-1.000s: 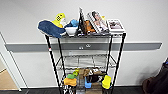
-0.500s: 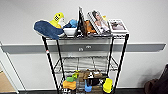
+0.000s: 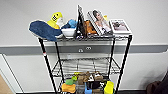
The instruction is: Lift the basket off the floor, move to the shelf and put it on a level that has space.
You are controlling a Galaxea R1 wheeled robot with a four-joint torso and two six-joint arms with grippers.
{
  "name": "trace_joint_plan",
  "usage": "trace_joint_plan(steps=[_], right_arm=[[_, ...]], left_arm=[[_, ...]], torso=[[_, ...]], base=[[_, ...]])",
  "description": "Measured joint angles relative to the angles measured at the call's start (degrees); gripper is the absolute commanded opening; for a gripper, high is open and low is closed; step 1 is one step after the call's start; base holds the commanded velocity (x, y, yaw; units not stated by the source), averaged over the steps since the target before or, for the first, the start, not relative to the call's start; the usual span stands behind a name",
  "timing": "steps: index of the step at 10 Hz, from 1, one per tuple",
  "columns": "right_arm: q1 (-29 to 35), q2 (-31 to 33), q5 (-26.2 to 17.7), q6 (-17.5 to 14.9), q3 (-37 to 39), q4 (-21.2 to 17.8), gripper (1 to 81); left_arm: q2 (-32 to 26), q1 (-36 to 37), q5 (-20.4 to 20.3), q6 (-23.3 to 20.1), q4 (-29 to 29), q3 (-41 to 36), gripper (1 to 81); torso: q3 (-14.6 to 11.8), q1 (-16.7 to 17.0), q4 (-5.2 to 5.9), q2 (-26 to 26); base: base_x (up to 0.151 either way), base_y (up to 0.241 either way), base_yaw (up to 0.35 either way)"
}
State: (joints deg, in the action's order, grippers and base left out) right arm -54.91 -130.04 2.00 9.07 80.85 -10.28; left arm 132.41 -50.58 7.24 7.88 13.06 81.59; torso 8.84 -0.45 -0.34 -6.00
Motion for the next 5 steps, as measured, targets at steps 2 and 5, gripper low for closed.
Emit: trace_joint_plan(steps=[2,5], right_arm=[[0.0,0.5,0.1,0.0,-0.5,0.0,1.0],[0.3,1.7,0.1,0.0,-2.3,0.0,1.0]], left_arm=[[-0.9,0.3,-0.5,0.0,0.0,-2.2,1.0],[-1.8,0.4,-1.3,0.4,0.0,-3.9,1.0]], torso=[[0.0,0.0,0.00,0.0],[0.0,0.0,0.00,0.0]], base=[[0.113,0.000,0.000],[0.113,0.000,0.000]])
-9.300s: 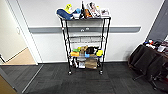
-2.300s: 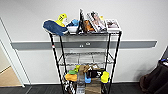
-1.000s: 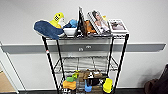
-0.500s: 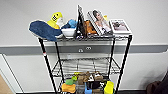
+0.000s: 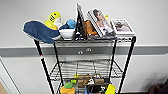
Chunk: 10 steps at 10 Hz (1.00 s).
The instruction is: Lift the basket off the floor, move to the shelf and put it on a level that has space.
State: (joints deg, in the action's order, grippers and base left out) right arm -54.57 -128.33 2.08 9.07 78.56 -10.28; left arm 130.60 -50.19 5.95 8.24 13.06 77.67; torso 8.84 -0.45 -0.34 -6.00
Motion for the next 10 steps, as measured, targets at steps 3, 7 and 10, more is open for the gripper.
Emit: trace_joint_plan(steps=[3,7,10], right_arm=[[0.3,0.5,0.1,0.0,-0.9,0.0,1.0],[1.2,0.8,0.7,0.0,-1.5,0.0,1.0],[1.2,1.5,0.0,0.0,-2.7,0.0,1.0]], left_arm=[[-0.5,0.3,-0.2,0.0,0.0,-0.8,1.0],[-0.8,0.4,-0.6,0.2,0.0,-1.3,1.0],[-1.7,0.4,-0.7,0.6,0.0,-2.8,1.0]], torso=[[0.0,0.0,0.00,0.0],[0.0,0.0,0.00,0.0],[0.0,0.0,0.00,0.0]], base=[[0.096,0.000,0.000],[0.016,-0.034,0.000],[0.000,0.000,0.000]])
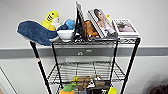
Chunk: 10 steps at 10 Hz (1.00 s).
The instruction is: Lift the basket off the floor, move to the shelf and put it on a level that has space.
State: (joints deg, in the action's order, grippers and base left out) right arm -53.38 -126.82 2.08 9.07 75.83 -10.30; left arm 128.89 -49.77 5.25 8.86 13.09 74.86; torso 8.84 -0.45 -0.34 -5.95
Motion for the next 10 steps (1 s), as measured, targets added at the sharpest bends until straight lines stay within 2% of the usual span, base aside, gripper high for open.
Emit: trace_joint_plan(steps=[4,10], right_arm=[[3.0,1.8,-0.2,0.0,-3.3,-0.1,1.0],[10.7,6.8,-1.0,0.0,-10.9,-2.3,1.0]], left_arm=[[-1.0,3.3,-0.4,0.5,0.1,-2.2,1.0],[-4.1,11.0,0.2,4.5,0.2,-7.9,1.0]], torso=[[0.0,0.0,0.00,0.0],[0.0,0.0,0.00,0.0]], base=[[0.000,0.000,0.000],[0.000,0.000,0.000]])
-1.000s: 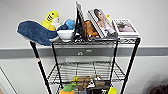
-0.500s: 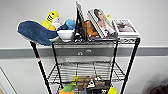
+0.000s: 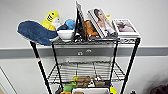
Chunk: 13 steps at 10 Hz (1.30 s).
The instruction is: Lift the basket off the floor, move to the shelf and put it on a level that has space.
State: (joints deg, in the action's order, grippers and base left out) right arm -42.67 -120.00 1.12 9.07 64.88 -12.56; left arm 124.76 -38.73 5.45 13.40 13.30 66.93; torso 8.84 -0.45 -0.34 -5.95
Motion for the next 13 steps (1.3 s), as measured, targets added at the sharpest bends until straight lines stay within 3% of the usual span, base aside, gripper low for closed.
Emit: trace_joint_plan(steps=[13], right_arm=[[12.1,5.4,-2.7,0.0,-7.2,-6.4,1.0]], left_arm=[[-4.3,12.8,2.7,6.8,0.5,-11.1,1.0]], torso=[[0.0,0.0,0.00,0.0]], base=[[0.000,0.000,0.000]])
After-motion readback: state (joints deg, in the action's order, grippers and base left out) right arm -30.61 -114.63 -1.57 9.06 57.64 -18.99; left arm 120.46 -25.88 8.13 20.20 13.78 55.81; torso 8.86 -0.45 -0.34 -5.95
